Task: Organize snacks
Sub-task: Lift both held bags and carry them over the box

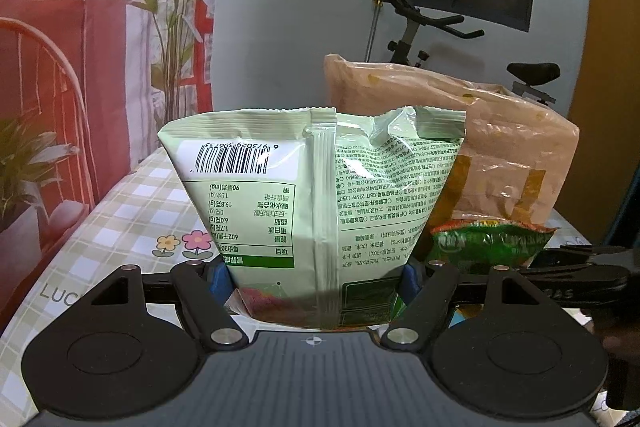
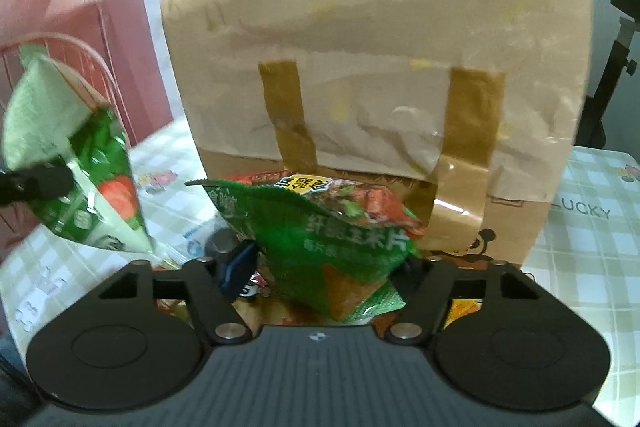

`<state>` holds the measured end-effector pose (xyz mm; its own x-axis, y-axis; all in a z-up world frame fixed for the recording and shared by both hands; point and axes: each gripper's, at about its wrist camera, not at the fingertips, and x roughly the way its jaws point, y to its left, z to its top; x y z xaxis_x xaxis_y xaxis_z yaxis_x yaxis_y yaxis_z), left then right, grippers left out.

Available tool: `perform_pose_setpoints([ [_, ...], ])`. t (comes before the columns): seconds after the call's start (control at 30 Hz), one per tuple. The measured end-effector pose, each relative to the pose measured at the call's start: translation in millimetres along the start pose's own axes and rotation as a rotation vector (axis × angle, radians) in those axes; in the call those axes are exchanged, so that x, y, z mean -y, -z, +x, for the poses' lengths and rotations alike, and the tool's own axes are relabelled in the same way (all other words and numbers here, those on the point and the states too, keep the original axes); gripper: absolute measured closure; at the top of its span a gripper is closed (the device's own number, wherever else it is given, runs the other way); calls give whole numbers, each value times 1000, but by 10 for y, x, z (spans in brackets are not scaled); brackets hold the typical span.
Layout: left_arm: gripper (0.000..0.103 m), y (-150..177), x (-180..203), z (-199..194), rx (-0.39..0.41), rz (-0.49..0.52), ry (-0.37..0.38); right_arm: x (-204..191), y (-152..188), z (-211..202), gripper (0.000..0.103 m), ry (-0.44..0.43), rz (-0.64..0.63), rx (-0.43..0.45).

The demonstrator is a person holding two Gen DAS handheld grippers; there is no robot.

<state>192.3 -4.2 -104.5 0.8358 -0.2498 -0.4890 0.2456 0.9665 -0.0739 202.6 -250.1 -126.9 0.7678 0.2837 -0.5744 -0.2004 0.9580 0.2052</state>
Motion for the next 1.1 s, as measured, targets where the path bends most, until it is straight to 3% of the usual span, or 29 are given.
perform_pose_setpoints([
  [0.1, 26, 10, 2, -20, 1, 1, 4, 31, -3, -134, 42, -36, 19, 27],
  [0.63, 26, -61, -34, -206, 59, -1, -2, -37, -121, -638, 44, -143, -3, 162],
  [1.1, 26, -789, 103, -512, 233, 44, 75, 11, -782, -1242, 44, -202, 36, 359],
])
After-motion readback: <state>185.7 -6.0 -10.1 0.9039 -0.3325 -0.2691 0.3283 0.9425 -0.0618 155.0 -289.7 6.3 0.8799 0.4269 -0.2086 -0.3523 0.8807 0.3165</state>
